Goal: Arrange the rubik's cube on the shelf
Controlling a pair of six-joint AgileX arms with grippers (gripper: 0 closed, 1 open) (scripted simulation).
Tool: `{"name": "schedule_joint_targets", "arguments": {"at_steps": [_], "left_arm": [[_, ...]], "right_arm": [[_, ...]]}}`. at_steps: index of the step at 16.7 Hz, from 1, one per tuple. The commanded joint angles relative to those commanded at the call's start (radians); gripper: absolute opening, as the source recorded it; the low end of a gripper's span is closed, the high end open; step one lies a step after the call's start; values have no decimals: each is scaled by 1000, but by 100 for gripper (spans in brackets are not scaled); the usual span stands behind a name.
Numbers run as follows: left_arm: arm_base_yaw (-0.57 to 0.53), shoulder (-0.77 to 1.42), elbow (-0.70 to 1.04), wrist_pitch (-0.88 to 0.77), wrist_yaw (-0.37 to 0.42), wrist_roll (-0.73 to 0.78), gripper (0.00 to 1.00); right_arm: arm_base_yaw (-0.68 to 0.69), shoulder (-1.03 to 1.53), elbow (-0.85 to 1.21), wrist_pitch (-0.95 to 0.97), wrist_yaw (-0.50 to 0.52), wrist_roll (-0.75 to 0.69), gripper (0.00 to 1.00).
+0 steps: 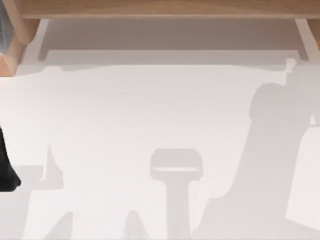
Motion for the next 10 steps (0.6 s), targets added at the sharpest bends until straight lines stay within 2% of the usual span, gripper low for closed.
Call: {"name": "schedule_joint_targets", "arguments": {"at_steps": [6,10], "left_arm": [[0,0,0,0,0,0,100],[0,0,0,0,0,0,100]], "right_arm": [[2,-8,0,-1,1,3,0],[31,-114,-68,20,25,24,0]]}}
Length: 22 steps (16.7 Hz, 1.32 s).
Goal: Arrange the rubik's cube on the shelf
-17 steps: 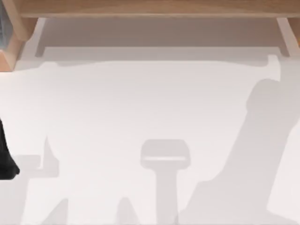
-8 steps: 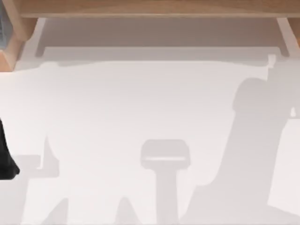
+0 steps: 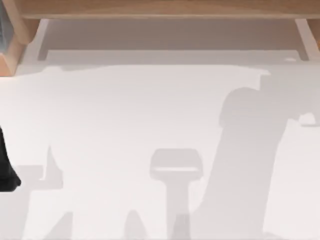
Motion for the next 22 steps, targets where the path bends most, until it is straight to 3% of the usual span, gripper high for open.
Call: {"name": "schedule_joint_targets", "arguments": {"at_steps": [6,11,16,22], "left_arm": [[0,0,0,0,0,0,100],[0,0,0,0,0,0,100],[0,0,0,0,0,0,100],[0,0,0,0,0,0,100]], "right_arm": [[125,-280,-268,110,77,85,0],[303,-472,-600,313,159,187,0],[513,-547,-940,673,254,299,0],[767,-509,-1253,1286,388,421,0]]}}
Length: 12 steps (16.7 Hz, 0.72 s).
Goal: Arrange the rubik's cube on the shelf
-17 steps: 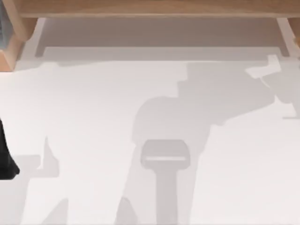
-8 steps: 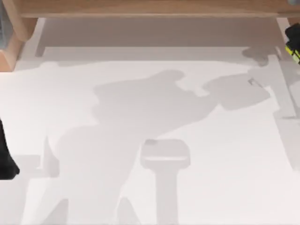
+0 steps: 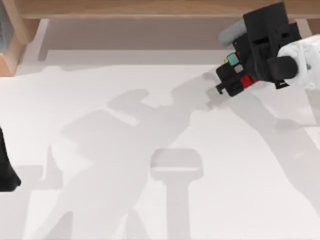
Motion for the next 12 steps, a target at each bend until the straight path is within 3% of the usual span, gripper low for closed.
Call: {"name": "schedule_joint_targets", "arguments": {"at_steps": [7,12], "left_arm": [[0,0,0,0,0,0,100],[0,0,0,0,0,0,100]], "right_arm": [[217,121,-191,781,181,87,0],[263,191,-201,1225,303,103,0]]}}
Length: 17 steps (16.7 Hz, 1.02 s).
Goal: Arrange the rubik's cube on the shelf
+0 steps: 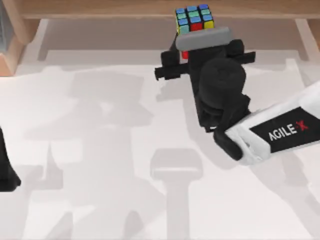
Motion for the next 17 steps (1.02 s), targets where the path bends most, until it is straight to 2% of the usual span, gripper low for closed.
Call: {"name": "schedule_joint_targets", "arguments": {"at_steps": [3,6,12,17], "left_arm": [[0,0,0,0,0,0,100],[0,0,0,0,0,0,100],[0,0,0,0,0,0,100],[0,0,0,0,0,0,100]], "right_arm": [[-7,27,20,159,52,-1,0],[-16,40,34,223,76,-4,0],[-14,37,33,222,74,-1,0],[-103,60,164,199,79,38,0]]}}
